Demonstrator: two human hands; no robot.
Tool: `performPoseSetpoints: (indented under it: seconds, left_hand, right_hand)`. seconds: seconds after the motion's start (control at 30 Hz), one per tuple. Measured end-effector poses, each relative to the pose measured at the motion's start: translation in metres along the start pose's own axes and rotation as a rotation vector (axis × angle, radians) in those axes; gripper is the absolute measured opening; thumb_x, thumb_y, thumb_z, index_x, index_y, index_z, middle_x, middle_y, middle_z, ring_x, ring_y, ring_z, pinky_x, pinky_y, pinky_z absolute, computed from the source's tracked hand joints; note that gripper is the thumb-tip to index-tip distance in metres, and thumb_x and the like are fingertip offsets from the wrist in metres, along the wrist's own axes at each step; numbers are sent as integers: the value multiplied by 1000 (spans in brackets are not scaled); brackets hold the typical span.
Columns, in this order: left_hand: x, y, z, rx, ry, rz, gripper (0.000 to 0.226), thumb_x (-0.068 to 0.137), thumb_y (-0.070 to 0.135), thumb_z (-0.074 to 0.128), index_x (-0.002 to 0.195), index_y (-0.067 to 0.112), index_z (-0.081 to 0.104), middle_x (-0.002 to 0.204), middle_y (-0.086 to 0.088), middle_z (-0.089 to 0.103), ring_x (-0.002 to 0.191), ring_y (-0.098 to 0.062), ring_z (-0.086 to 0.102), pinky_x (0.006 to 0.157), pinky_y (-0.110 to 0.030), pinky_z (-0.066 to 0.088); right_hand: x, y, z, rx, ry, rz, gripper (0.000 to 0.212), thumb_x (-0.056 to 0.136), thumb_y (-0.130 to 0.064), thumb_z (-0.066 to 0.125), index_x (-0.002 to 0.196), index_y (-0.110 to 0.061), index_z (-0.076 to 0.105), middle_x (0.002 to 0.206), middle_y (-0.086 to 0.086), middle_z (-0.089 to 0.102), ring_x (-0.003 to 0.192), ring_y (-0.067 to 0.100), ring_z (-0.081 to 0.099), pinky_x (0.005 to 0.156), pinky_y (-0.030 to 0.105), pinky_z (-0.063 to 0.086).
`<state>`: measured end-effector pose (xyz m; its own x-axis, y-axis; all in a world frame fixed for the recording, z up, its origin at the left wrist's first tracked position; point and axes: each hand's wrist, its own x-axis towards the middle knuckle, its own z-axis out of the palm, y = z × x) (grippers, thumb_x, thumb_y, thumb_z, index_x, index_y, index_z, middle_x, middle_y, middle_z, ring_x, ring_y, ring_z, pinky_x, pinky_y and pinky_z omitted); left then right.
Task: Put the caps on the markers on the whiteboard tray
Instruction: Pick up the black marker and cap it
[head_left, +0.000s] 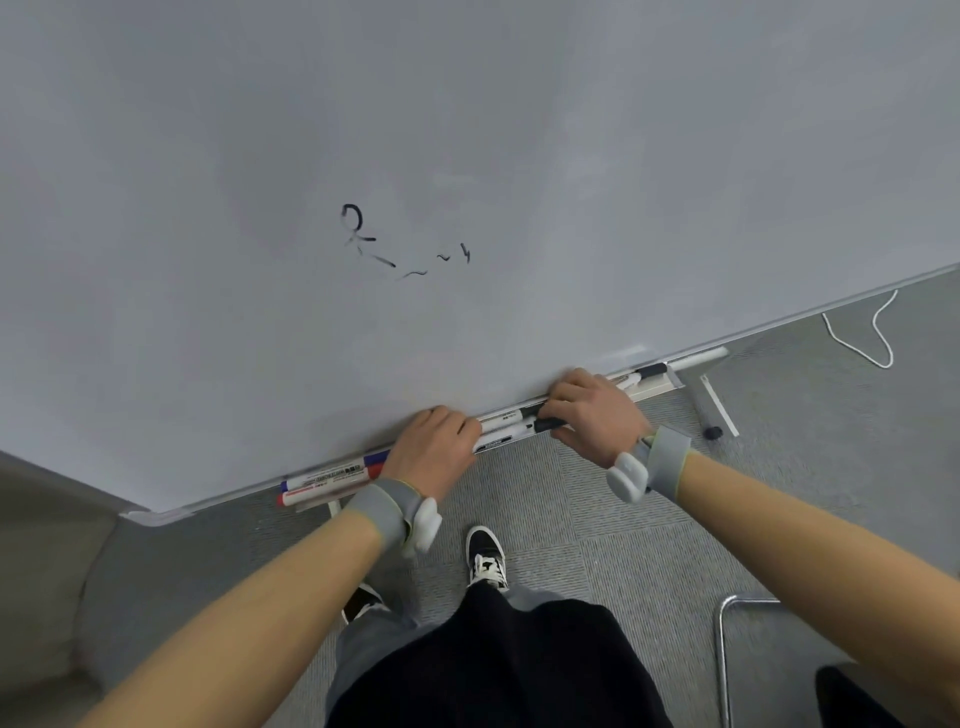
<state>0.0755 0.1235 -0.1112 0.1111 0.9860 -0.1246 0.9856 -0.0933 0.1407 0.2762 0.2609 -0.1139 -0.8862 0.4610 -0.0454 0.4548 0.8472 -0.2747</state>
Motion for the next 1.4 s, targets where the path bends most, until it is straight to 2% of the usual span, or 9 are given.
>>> performPoseSetpoints:
  seconds: [0.2,0.5,0.67,0.77,0.83,1.03,1.2,1.33,1.4]
  left_hand:
    - [-2,-3,-4,-60,36,35,27,63,13,85,76,2,64,71,-16,64,69,-34,62,61,-37,53]
    - [-15,-13,-22,-306,118,-30,11,86,13,61,94,6,58,91,-12,58,80,-30,56,70,-39,50]
    - [-31,-12,-42,-522,74,-186,10,87,28,46,92,26,38,63,3,56,53,-19,52,50,-36,42]
    - [-39,-15,-63,-551,91,-149,10,82,33,41,91,28,37,56,5,51,49,-12,49,49,-34,40]
    - [-40,-15,-76,-560,100,-109,11,81,32,42,90,28,38,55,6,51,48,-10,47,48,-31,38]
    - [-35,-12,-94,-540,133,-99,11,81,29,45,90,29,39,52,10,48,47,-7,47,44,-22,29]
    - [-32,-8,-102,-541,104,-100,11,80,30,46,89,29,39,55,6,54,46,-11,46,47,-30,36]
    - [-28,-2,-109,-555,87,-93,11,81,31,45,90,29,39,58,2,57,47,-14,47,47,-32,38]
    - [-24,1,-111,-574,107,-85,13,81,32,46,93,27,45,58,3,56,46,-12,47,46,-29,35]
  right_hand:
    - [1,6,-4,130,34,26,23,75,-19,80,97,-15,74,97,4,72,100,31,58,79,45,50]
    - [-7,-2,-28,436,214,154,19,84,-14,75,103,-14,73,94,1,75,87,19,66,81,40,53]
    - [-17,-8,-48,730,202,300,25,80,-19,77,100,-26,63,82,5,73,76,25,66,78,37,54]
    - [-18,-17,-62,864,197,280,18,80,-20,78,92,-27,67,82,17,72,76,37,63,76,47,53]
    - [-18,-24,-72,896,188,230,16,80,-21,78,92,-29,71,77,24,67,70,36,60,69,43,51]
    - [-12,-35,-90,905,189,156,17,79,-15,78,93,-24,74,57,-15,56,55,2,47,60,11,40]
    - [-11,-41,-99,873,226,163,16,80,-14,78,94,-18,74,55,-19,59,54,1,49,61,11,40]
    - [-11,-47,-100,829,244,142,21,77,-35,74,95,-24,74,58,-20,60,58,10,55,65,24,49]
    - [-11,-49,-99,839,253,146,20,77,-34,74,95,-25,75,57,-16,60,57,13,58,64,27,51]
